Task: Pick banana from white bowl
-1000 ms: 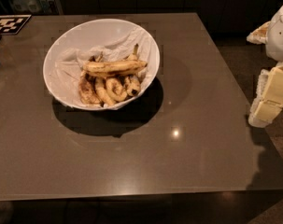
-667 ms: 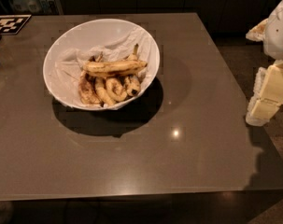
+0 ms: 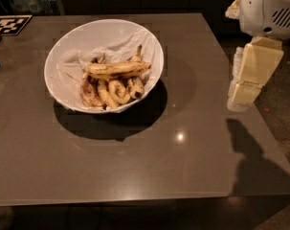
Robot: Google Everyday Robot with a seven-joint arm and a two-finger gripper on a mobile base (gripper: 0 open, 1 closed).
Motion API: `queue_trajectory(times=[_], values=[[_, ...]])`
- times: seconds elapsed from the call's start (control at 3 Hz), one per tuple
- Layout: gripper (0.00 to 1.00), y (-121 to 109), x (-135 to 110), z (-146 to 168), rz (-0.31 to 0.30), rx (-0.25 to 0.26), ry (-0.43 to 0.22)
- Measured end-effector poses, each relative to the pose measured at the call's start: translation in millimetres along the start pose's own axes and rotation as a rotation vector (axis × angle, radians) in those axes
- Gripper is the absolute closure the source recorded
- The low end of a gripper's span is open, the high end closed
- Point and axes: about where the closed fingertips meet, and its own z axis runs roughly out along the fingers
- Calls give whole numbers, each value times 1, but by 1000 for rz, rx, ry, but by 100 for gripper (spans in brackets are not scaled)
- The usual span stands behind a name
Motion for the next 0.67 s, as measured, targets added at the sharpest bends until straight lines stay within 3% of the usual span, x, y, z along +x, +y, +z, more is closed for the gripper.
queue_trajectory(times=[0.33,0.67], values=[[0,-2,-6,-3,-9,14,-7],[0,-11,-39,1,-52,10,-7]])
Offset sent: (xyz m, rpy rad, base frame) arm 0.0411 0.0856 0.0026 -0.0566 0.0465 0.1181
